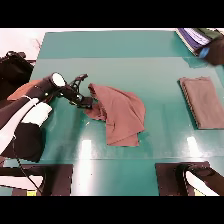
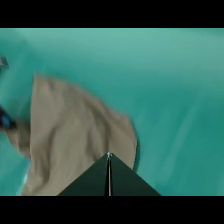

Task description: Fold the shirts.

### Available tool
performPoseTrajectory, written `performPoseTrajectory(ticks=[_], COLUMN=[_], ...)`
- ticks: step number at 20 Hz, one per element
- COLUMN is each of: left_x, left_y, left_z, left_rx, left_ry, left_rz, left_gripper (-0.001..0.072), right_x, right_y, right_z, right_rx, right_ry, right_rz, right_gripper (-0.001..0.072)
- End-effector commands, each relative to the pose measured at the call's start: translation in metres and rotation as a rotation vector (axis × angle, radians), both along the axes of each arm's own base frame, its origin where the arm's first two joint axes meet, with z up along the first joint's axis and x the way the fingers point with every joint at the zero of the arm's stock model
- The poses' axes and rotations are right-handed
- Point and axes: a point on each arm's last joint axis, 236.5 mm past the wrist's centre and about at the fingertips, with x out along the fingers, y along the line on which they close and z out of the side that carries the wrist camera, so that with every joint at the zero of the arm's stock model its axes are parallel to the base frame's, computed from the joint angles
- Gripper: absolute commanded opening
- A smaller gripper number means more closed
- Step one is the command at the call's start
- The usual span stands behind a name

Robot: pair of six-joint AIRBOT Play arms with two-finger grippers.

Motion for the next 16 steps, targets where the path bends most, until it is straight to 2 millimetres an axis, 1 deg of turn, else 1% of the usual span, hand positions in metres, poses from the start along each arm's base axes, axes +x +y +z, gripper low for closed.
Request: performPoseTrajectory(ticks=[1,2,4,5,6,7,8,9,10,12,15,16], left_x=[0.024,0.026,0.026,0.026,0.026,0.026,0.026,0.026,0.026,0.026,0.026,0.026], left_y=[0.019,0.021,0.023,0.023,0.024,0.024,0.024,0.024,0.024,0.024,0.024,0.024], left_z=[0.026,0.027,0.026,0.026,0.026,0.026,0.026,0.026,0.026,0.026,0.026,0.025], left_rx=[-0.007,-0.006,0.007,0.007,0.007,0.007,0.007,0.007,0.007,0.007,0.007,0.007], left_ry=[-0.045,-0.049,-0.050,-0.052,-0.052,-0.051,-0.052,-0.052,-0.052,-0.051,-0.045,-0.046], left_rz=[0.029,0.034,0.033,0.035,0.035,0.034,0.035,0.035,0.035,0.035,0.045,0.044], left_gripper=[0.0028,0.0028,0.0028,0.0028,0.0028,0.0028,0.0028,0.0028,0.0028,0.0028,0.0028,0.0028], right_x=[-0.037,-0.051,-0.077,-0.082,-0.082,-0.078,-0.071,-0.062,-0.052,-0.035,-0.013,-0.005], right_y=[0.001,0.004,0.019,0.028,0.037,0.049,0.060,0.071,0.078,0.085,0.105,0.112], right_z=[-0.134,-0.178,-0.250,-0.274,-0.294,-0.307,-0.314,-0.318,-0.320,-0.330,-0.336,-0.336], right_rx=[-0.029,-0.010,0.082,0.144,0.209,0.283,0.356,0.427,0.476,0.475,0.449,0.438], right_ry=[0.417,0.522,0.679,0.719,0.735,0.748,0.749,0.742,0.737,0.736,0.729,0.714], right_rz=[0.031,0.024,-0.011,-0.046,-0.076,-0.099,-0.111,-0.120,-0.135,-0.145,-0.103,-0.087], right_gripper=[0.0270,0.0440,0.0445,0.0446,0.0446,0.0446,0.0445,0.0446,0.0444,0.0436,0.0425,0.0325])
